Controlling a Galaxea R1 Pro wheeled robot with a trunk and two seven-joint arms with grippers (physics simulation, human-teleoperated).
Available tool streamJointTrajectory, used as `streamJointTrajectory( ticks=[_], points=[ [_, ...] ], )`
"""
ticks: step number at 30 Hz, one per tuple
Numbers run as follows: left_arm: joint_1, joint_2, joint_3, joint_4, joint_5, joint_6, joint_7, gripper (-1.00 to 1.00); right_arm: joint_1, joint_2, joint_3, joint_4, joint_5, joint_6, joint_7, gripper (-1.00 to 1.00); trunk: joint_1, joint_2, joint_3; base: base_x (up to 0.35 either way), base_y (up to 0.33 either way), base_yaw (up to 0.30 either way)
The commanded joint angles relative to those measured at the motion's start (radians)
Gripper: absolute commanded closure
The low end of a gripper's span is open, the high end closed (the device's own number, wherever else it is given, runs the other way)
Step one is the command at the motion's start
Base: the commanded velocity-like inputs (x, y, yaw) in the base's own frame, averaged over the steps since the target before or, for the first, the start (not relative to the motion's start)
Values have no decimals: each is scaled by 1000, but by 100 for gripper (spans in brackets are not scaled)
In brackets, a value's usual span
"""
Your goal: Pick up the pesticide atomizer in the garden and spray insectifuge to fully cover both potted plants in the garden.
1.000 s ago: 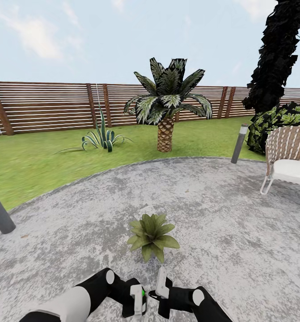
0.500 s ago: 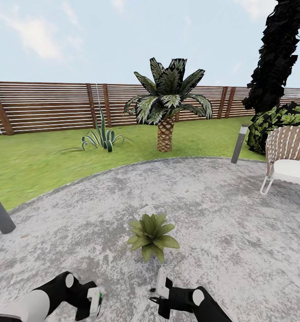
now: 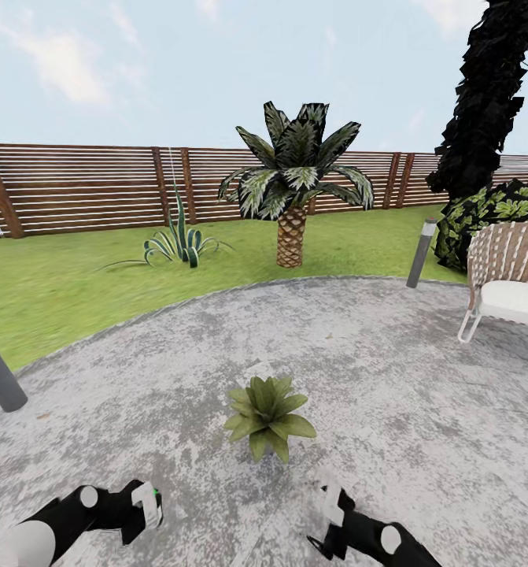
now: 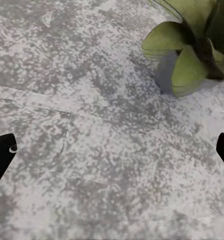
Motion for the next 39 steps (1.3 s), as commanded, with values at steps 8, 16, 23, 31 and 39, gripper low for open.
streamJointTrajectory(
  ticks=[8,16,23,31,39],
  points=[
    [-1,-8,-5,-9,200,80,18,100,0,-46,-302,363,2,-2,-614,-100,0,0,-1,0,0,0],
    [-7,-25,-8,-145,277,496,12,100,0,-45,-496,385,-170,112,-677,-100,0,0,-1,0,0,0],
    [-14,-62,-11,-243,278,711,9,100,0,-40,-505,387,-184,130,-677,-100,0,0,-1,0,0,0],
    [-68,-181,-14,-257,277,1006,-9,100,2,-41,-506,389,-184,130,-679,-100,0,0,-1,0,0,0],
    [-74,-210,-18,-274,274,1117,-14,100,2,-40,-506,389,-185,130,-679,-100,0,0,-1,10,0,-116]
  ],
)
